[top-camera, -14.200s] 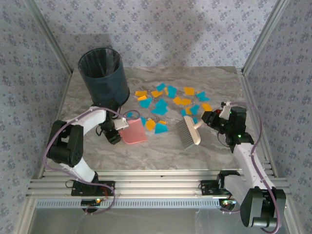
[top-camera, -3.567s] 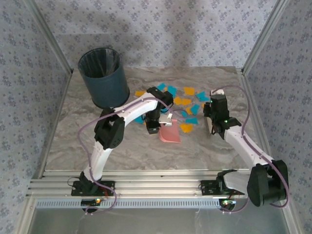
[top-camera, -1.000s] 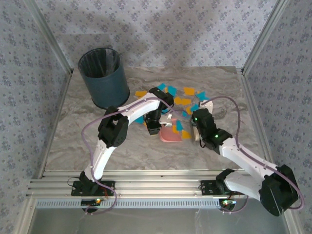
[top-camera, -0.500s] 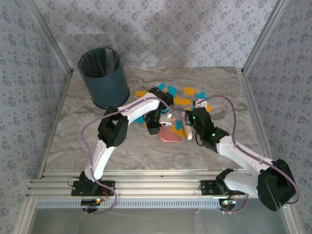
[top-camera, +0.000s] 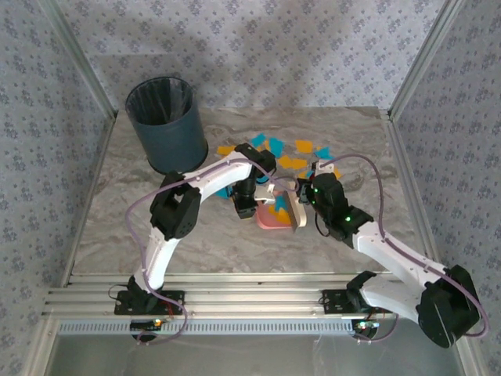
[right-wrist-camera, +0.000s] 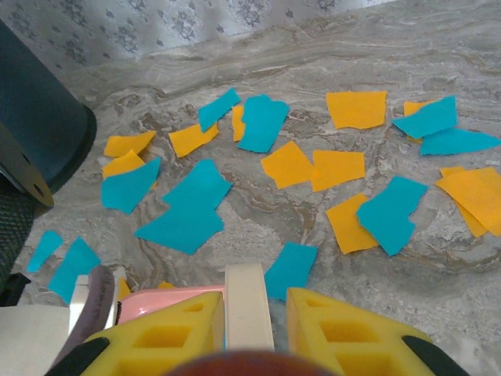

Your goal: Sweep away the paper scraps from the table

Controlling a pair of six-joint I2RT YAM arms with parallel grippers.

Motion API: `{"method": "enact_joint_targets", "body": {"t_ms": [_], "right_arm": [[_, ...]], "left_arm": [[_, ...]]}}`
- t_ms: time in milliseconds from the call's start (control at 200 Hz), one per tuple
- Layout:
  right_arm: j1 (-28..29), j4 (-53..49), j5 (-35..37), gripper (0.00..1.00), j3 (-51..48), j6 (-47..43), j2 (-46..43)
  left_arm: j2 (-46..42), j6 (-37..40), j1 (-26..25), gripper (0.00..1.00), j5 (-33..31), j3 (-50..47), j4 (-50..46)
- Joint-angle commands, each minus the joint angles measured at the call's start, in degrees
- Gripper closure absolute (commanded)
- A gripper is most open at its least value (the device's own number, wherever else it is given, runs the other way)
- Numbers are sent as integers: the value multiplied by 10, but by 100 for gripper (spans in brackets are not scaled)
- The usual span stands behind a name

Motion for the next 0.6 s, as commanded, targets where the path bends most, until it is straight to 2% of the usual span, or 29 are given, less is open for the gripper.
{"method": "enact_joint_targets", "body": {"t_ms": [0,335,595], "right_arm": [[-4,-13,-8,100,12,14,-28],[-19,-75,-10,100,8,11,-108],[-62,-102,-32,100,12,34,-131]], "left_arm": [[-27,-8,6,100,11,-26,12],[-99,-15,24,100,28,-119,84],[-171,-25,45,100,47,-186,133]]}}
